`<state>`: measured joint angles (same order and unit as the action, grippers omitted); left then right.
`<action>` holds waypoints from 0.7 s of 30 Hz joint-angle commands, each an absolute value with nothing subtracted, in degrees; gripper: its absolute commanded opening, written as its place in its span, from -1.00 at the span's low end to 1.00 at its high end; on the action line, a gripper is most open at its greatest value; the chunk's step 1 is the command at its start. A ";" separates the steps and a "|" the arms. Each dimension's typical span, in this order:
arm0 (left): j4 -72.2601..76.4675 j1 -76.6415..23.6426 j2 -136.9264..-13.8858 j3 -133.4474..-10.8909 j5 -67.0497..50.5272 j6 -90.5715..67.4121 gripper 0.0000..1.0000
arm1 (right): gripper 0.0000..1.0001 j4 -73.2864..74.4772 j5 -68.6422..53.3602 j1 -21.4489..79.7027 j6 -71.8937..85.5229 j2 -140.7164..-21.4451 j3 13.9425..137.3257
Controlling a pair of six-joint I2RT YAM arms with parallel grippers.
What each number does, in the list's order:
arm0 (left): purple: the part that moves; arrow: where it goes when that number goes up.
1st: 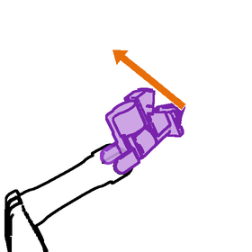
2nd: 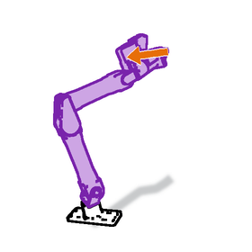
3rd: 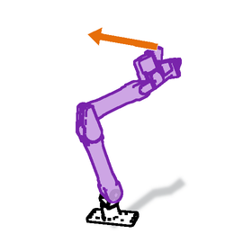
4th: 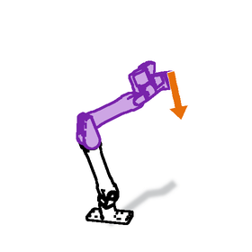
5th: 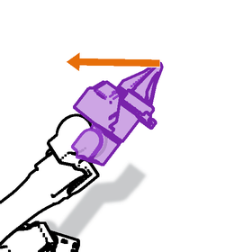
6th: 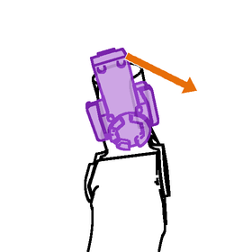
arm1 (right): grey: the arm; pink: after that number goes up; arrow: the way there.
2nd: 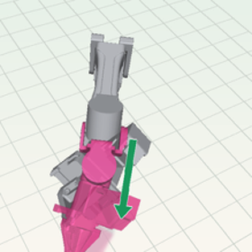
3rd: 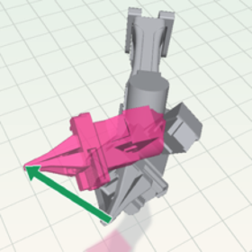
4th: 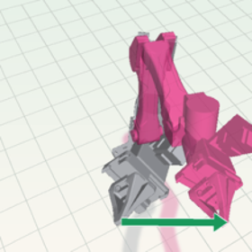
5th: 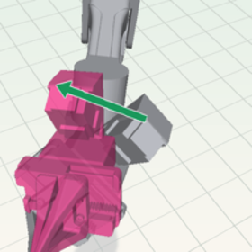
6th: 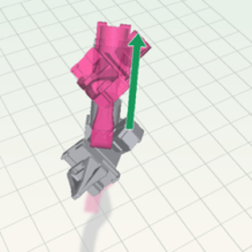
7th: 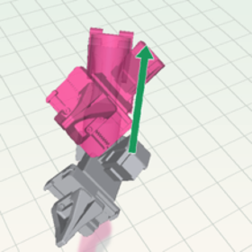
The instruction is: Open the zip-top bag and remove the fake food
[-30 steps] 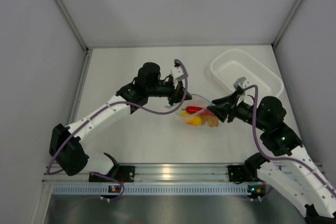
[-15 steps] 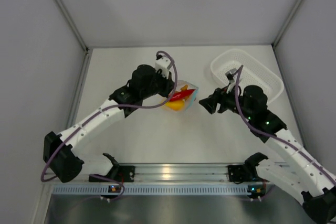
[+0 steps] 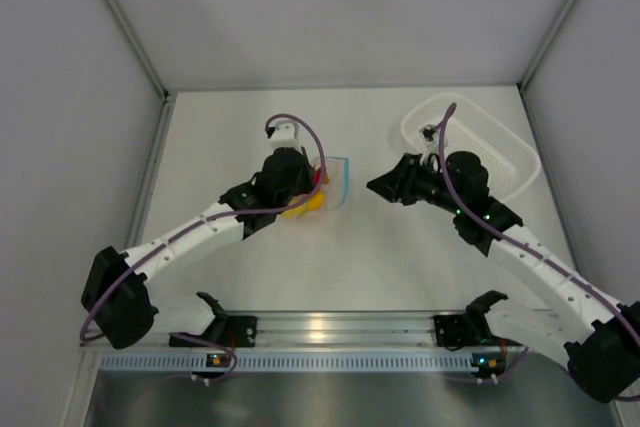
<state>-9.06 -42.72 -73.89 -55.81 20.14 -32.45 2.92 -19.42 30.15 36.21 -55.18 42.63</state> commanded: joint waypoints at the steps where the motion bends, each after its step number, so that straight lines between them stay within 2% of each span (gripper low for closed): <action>1: -1.15 -44.47 -70.84 -53.88 29.60 -40.68 -1.00 | -0.22 -2.81 -20.48 31.20 40.34 -57.30 43.68; 7: 2.46 -49.21 -74.87 -54.66 36.20 -47.44 -1.00 | -0.25 -4.13 -15.31 35.06 43.94 -63.19 46.23; 21: 5.54 -54.57 -83.41 -57.66 37.88 -56.95 -1.00 | -0.27 -3.52 -4.14 36.83 46.49 -74.26 49.13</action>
